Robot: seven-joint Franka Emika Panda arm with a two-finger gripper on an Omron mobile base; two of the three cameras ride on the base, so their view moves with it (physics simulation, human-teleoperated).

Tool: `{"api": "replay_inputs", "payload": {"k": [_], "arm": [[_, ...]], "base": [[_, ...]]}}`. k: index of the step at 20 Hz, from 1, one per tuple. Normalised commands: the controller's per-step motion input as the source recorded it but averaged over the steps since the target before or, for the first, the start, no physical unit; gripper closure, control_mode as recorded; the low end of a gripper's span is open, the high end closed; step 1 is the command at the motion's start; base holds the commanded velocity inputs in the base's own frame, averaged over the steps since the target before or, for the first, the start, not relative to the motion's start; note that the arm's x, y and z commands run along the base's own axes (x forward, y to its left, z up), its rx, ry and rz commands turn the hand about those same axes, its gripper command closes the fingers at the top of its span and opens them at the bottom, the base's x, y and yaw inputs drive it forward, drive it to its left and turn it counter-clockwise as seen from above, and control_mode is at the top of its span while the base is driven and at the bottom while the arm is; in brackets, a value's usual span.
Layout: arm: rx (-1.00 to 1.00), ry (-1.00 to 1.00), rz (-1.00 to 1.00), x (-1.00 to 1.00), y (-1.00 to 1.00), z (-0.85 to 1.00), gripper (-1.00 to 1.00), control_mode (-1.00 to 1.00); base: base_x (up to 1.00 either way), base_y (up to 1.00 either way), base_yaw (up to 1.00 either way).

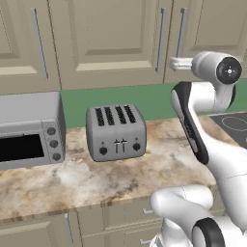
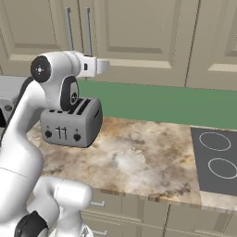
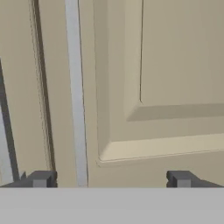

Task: Move the bowls from the cabinet to the plates on the dining table.

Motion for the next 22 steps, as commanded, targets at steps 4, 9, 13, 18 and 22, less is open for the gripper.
{"api": "replay_inputs", "payload": {"k": [4, 9, 13, 18, 22], "arm": [[0.04, 0.0, 0.0, 0.43, 0.0, 0.0, -1.0, -1.0], [0.06, 0.01, 0.0, 0.32, 0.0, 0.0, -1.0, -1.0], [0.06, 0.08, 0.0, 0.24, 0.0, 0.0, -1.0, -1.0], [0.04, 0.11, 0.0, 0.43, 0.02, 0.0, -1.0, -1.0], [0.01, 0.06, 0.0, 0.43, 0.01, 0.0, -1.0, -1.0]], "base": [[0.0, 0.0, 0.0], [0.0, 0.0, 0.0], [0.0, 0.0, 0.0], [0.0, 0.0, 0.0], [0.0, 0.0, 0.0]]}}
